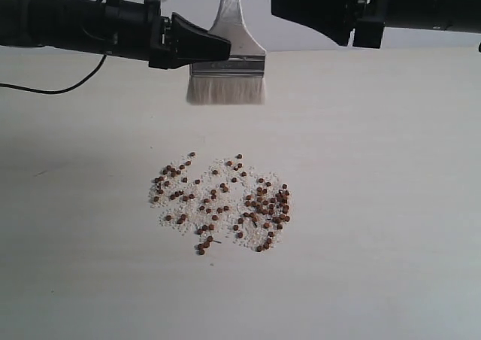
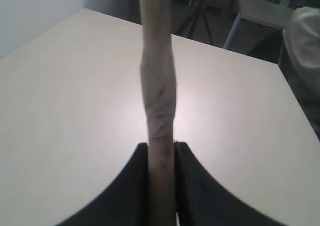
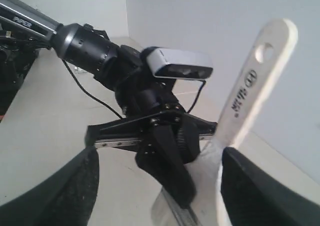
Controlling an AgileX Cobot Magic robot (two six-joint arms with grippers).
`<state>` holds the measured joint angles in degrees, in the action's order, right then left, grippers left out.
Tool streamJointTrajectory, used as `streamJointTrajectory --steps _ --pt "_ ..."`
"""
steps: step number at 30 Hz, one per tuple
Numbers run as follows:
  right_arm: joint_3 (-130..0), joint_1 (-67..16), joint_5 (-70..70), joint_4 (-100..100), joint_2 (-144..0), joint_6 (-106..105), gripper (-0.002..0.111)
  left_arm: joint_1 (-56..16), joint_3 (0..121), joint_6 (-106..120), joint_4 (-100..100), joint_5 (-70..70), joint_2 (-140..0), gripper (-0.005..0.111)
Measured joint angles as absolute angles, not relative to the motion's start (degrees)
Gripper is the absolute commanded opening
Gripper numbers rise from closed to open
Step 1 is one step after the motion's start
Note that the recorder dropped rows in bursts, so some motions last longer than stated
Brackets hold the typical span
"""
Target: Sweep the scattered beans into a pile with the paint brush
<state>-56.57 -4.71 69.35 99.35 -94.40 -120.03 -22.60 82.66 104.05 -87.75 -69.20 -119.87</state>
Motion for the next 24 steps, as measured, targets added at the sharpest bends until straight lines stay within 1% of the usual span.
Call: streamJointTrajectory --steps 3,10,17,24 --pt "-58.7 -3.5 69.2 99.4 -97.8 -120.0 0.064 -24.4 82.7 104.3 -87.8 -69.2 -118.7 0.000" --pt "-61.1 -3.5 69.3 99.4 -98.2 -120.0 0.064 -25.7 82.7 104.4 -87.8 -69.3 -118.1 0.000" --pt "-61.4 -4.1 69.3 99.4 -98.2 -120.0 0.064 -30.9 82.7 107.5 -89.0 -69.3 -118.1 0.000" --pt "-61.4 -4.2 69.3 99.4 -98.2 -118.7 0.057 -31.4 82.7 109.3 -89.5 -69.4 -118.1 0.000"
